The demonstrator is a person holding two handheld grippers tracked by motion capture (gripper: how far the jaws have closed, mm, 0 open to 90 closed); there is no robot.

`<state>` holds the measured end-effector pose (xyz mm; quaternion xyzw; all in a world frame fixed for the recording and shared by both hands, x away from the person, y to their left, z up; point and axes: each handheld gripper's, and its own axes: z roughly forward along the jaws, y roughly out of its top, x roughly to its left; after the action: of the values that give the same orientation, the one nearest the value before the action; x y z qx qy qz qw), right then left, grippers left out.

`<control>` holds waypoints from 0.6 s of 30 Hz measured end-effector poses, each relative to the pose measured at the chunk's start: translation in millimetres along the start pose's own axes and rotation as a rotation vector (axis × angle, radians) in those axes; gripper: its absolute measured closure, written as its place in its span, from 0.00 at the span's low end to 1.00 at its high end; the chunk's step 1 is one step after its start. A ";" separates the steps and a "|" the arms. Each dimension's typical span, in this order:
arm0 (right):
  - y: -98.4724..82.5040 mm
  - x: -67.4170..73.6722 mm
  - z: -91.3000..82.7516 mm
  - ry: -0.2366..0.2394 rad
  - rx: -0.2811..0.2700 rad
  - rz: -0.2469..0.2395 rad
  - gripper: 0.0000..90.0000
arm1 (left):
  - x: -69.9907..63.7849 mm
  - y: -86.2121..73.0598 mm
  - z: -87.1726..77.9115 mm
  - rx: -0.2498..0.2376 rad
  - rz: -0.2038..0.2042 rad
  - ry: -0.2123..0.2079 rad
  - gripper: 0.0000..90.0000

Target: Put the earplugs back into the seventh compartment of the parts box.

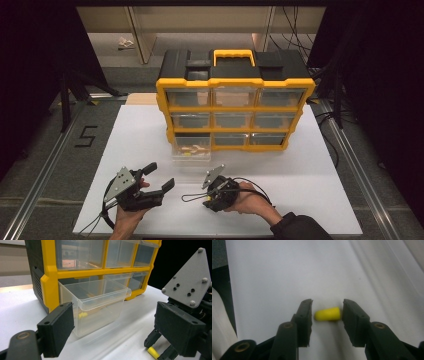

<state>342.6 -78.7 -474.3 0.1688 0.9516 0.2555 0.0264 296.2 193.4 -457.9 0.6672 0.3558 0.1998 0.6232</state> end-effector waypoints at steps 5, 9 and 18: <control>0.3 1.1 1.1 -0.013 -0.005 -0.006 0.76 | 0.0 0.2 -0.3 -0.002 -0.001 0.001 0.17; 1.2 1.9 -1.5 -0.015 -0.009 -0.019 0.80 | -0.1 0.3 -0.5 -0.004 -0.001 0.001 0.17; 8.2 -2.9 -29.4 -0.047 -0.113 -0.001 0.79 | -0.1 0.2 -0.6 -0.004 -0.001 0.001 0.17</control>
<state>343.8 -87.1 -444.8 0.1725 0.9348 0.3048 0.0585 295.8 193.7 -457.6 0.6657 0.3558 0.2005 0.6245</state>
